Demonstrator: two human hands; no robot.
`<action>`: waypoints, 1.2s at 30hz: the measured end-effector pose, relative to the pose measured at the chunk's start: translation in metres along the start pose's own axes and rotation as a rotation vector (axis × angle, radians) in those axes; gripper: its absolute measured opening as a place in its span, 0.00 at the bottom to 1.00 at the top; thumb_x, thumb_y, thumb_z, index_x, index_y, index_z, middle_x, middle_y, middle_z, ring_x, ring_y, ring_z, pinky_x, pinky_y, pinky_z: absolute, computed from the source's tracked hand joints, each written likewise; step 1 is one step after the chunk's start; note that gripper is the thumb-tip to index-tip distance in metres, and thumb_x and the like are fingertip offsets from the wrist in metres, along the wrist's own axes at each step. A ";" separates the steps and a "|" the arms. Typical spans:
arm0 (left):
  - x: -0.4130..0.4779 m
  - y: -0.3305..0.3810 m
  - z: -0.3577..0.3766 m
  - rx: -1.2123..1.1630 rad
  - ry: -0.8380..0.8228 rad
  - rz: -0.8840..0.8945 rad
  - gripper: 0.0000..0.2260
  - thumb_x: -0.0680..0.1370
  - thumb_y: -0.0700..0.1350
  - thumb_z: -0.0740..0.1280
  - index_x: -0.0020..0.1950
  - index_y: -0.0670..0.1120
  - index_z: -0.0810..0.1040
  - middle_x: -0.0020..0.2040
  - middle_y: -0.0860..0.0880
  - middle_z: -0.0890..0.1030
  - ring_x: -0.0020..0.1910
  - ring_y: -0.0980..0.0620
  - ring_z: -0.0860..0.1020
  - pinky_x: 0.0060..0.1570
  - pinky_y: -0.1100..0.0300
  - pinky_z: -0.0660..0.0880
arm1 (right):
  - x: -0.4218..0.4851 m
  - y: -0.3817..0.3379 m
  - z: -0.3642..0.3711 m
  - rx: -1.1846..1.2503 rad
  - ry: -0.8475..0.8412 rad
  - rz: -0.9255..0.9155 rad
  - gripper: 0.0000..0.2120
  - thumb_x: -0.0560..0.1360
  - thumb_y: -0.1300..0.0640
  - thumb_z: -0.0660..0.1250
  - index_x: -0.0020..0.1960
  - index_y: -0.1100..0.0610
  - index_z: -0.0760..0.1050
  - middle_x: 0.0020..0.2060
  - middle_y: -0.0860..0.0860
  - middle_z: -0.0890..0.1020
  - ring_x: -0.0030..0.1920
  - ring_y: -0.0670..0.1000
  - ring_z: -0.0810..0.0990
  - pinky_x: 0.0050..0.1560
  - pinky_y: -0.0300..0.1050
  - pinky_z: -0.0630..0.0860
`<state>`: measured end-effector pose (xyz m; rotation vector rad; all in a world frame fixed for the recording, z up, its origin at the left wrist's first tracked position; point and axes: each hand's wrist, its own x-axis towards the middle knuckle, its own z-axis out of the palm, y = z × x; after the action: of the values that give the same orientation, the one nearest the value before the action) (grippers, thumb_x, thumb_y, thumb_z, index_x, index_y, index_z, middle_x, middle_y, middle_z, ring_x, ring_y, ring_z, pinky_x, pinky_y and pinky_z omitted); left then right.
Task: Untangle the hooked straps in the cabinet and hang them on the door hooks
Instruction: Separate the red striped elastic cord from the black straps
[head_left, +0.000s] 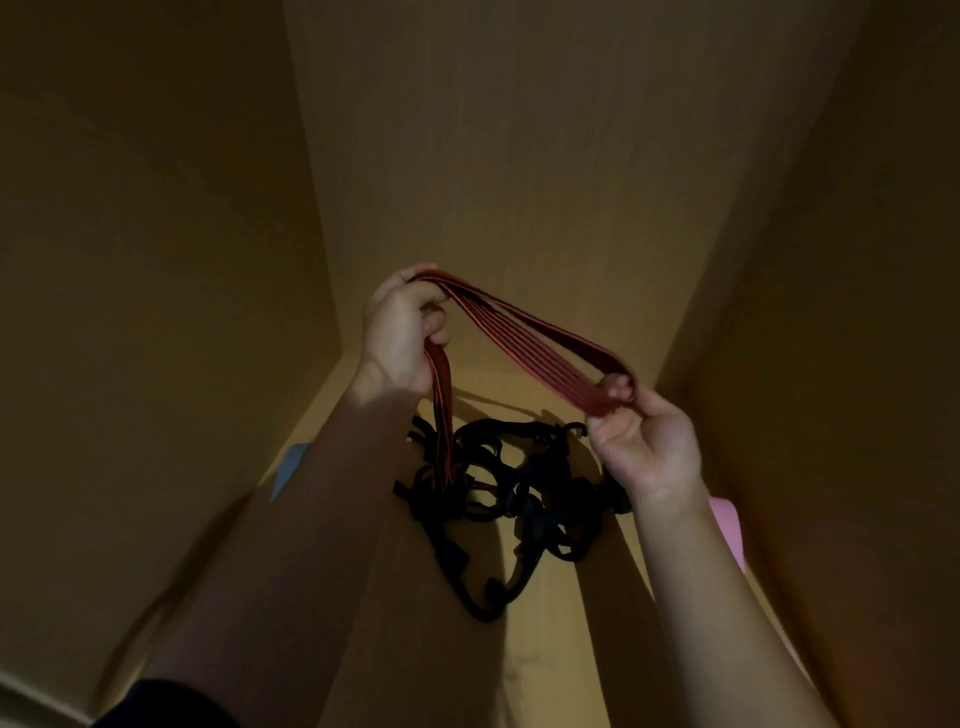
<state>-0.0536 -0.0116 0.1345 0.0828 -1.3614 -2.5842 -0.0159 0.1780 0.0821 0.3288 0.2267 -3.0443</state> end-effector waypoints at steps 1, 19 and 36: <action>0.000 0.002 0.000 0.042 -0.011 0.019 0.12 0.74 0.30 0.56 0.42 0.44 0.73 0.26 0.54 0.74 0.20 0.59 0.62 0.20 0.67 0.58 | 0.001 0.001 -0.003 -0.132 0.035 0.056 0.14 0.79 0.60 0.54 0.61 0.65 0.68 0.35 0.52 0.75 0.28 0.46 0.77 0.30 0.44 0.80; -0.032 0.021 0.044 0.694 -0.377 0.298 0.12 0.66 0.47 0.61 0.46 0.45 0.75 0.36 0.54 0.74 0.34 0.62 0.73 0.34 0.70 0.70 | -0.008 0.058 0.036 -1.597 -0.510 -0.242 0.17 0.71 0.58 0.70 0.58 0.53 0.71 0.49 0.52 0.81 0.50 0.50 0.81 0.54 0.45 0.76; -0.019 0.024 0.032 0.692 -0.420 0.177 0.15 0.73 0.57 0.63 0.57 0.53 0.72 0.57 0.53 0.76 0.56 0.56 0.74 0.48 0.61 0.70 | 0.013 0.074 0.031 -1.108 -0.310 -0.040 0.07 0.76 0.61 0.60 0.53 0.62 0.71 0.43 0.55 0.79 0.45 0.52 0.77 0.45 0.43 0.75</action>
<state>-0.0357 0.0052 0.1716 -0.4713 -2.2369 -1.9392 -0.0286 0.0998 0.0989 -0.2267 1.7308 -2.4221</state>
